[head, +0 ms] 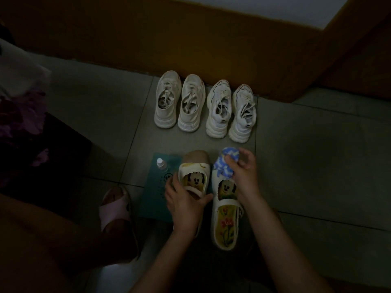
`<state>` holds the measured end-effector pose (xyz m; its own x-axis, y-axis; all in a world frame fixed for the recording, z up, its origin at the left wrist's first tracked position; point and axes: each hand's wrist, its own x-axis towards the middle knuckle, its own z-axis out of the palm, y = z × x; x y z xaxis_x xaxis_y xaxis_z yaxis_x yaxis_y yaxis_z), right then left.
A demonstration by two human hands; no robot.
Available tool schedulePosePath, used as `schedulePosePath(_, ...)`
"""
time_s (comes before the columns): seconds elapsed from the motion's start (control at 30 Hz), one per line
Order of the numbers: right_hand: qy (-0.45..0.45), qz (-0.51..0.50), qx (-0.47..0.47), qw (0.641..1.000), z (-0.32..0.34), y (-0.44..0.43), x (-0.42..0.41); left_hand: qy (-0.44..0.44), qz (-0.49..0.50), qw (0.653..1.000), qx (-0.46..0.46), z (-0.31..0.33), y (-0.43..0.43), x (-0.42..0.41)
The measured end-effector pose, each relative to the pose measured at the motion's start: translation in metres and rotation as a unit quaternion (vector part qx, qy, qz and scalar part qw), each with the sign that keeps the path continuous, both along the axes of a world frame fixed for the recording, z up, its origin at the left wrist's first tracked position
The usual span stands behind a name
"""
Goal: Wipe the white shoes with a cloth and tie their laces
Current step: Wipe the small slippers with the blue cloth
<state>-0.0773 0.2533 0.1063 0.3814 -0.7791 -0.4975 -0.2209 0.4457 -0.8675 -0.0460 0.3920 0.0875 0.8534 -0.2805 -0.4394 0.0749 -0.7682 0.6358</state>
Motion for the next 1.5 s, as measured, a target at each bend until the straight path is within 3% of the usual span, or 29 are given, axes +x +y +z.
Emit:
schedulePosePath(0.27, 0.058, 0.176, -0.18, 0.966, -0.017, -0.018, 0.054, -0.008, 0.024, 0.999, -0.04, -0.018, 0.009, 0.006)
schedulePosePath(0.53, 0.18, 0.381, -0.324, 0.847, -0.048, -0.015, 0.077, 0.017, 0.039, 0.994, -0.102, -0.021, 0.018, 0.015)
schedulePosePath(0.6, 0.186, 0.398, -0.33, 0.835, -0.051, -0.009, 0.067, 0.009, 0.042, 0.994, -0.103, -0.022, 0.017, 0.014)
schedulePosePath(0.8, 0.168, 0.347, -0.342, 0.857, -0.046, 0.007, 0.046, 0.011, 0.045, 0.993, -0.108, -0.023, 0.019, 0.012)
schedulePosePath(1.13, 0.132, 0.397, -0.36, 0.834, -0.041, 0.035, 0.01, 0.022, 0.06, 0.988, -0.143, -0.023, 0.02, 0.013)
schedulePosePath(1.27, 0.12, 0.388, -0.278, 0.871, -0.026, 0.028, 0.0, 0.025, 0.061, 0.987, -0.145, -0.023, 0.021, 0.013)
schedulePosePath(1.4, 0.122, 0.27, -0.23, 0.927, -0.02, 0.005, 0.025, 0.036, 0.067, 0.986, -0.149, -0.022, 0.021, 0.013)
schedulePosePath(1.5, 0.148, 0.25, -0.246, 0.924, -0.032, 0.001, 0.057, 0.044, 0.073, 0.984, -0.156, -0.024, 0.021, 0.014)
